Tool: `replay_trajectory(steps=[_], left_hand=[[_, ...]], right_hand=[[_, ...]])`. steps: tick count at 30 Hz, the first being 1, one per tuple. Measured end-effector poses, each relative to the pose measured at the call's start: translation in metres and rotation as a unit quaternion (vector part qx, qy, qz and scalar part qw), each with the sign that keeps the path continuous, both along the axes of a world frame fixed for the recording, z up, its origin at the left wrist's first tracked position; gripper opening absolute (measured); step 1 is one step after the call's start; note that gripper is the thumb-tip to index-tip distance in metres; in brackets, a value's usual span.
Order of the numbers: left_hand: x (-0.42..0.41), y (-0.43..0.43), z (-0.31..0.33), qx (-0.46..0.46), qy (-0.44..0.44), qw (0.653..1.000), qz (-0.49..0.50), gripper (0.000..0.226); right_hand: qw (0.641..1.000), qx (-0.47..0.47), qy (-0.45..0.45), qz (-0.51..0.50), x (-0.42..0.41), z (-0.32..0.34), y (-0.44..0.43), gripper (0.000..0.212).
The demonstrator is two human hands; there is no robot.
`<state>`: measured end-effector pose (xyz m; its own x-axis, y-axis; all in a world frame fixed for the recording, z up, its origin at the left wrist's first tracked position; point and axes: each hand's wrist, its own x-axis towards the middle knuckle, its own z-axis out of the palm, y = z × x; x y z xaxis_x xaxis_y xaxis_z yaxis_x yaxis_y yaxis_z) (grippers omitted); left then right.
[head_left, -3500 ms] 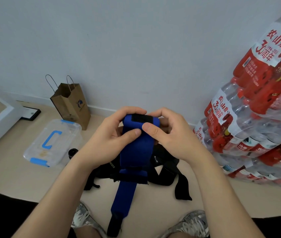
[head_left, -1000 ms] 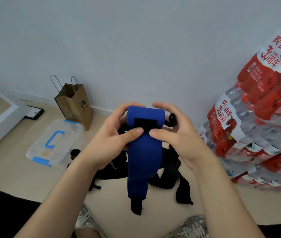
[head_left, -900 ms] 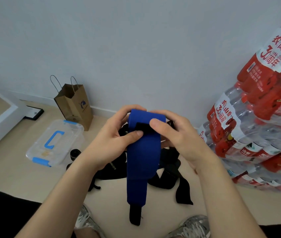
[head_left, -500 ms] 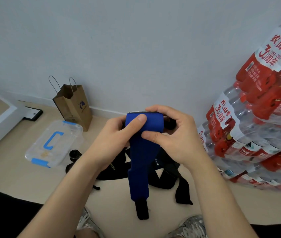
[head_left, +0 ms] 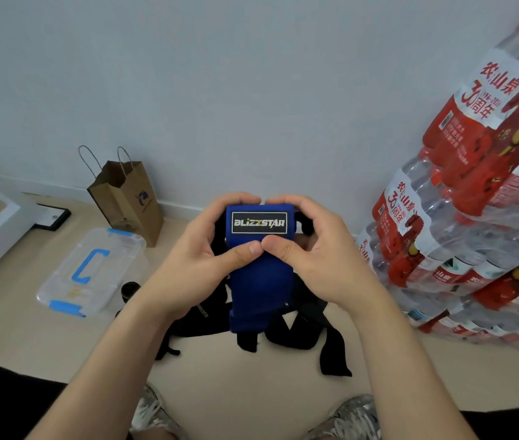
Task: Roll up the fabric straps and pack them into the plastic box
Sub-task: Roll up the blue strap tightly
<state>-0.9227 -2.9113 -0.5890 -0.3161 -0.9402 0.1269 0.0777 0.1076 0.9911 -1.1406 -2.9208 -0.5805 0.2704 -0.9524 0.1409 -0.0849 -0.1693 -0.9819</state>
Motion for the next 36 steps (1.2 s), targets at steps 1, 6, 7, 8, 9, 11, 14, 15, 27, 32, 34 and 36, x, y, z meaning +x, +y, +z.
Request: replay_trajectory(steps=[1,6,7,8,9,11,14,15,27,32,34,36], left_hand=[[0.000,-0.001,0.001,0.025,0.019,1.000,-0.003,0.048],[-0.002,-0.001,0.003,0.076,0.003,0.997,-0.012,0.037],[-0.003,0.000,0.002,0.062,-0.014,0.998,-0.001,0.036],[-0.003,0.000,0.000,0.048,-0.023,0.999,0.007,0.037],[-0.002,0.000,-0.002,0.033,-0.028,0.999,0.010,0.038],[0.000,0.000,-0.004,0.005,-0.037,0.999,-0.001,0.039],[0.000,0.003,-0.005,0.025,0.000,1.000,-0.009,0.043],[0.000,0.004,-0.005,0.045,0.022,0.999,-0.011,0.045],[0.004,0.000,0.001,-0.006,-0.017,1.000,-0.021,0.049],[0.004,0.001,-0.007,0.047,0.062,0.996,-0.052,0.053],[0.001,0.001,-0.009,0.053,0.049,0.997,-0.023,0.046],[-0.003,0.001,-0.011,0.023,0.024,0.999,0.017,0.038]], right_hand=[[1.000,-0.012,-0.004,-0.003,0.000,0.000,0.000,0.047],[0.998,-0.045,0.034,-0.014,-0.003,0.000,0.000,0.057],[0.999,-0.039,0.034,-0.009,-0.003,0.000,0.001,0.056],[0.999,-0.031,0.027,-0.003,-0.002,0.000,0.001,0.054],[1.000,-0.020,0.018,-0.001,-0.002,0.000,0.001,0.049],[1.000,0.005,0.014,-0.017,-0.001,0.001,0.001,0.044],[0.999,0.018,0.040,-0.030,0.000,0.002,0.000,0.047],[0.999,0.010,0.043,-0.026,0.001,0.001,0.000,0.046],[0.999,-0.028,0.018,0.006,0.006,-0.004,0.003,0.039],[0.999,-0.039,0.033,-0.004,0.009,-0.002,0.002,0.042],[0.999,-0.028,0.027,0.002,0.010,-0.003,0.003,0.044],[1.000,0.017,0.024,0.010,0.015,-0.006,0.004,0.051]])
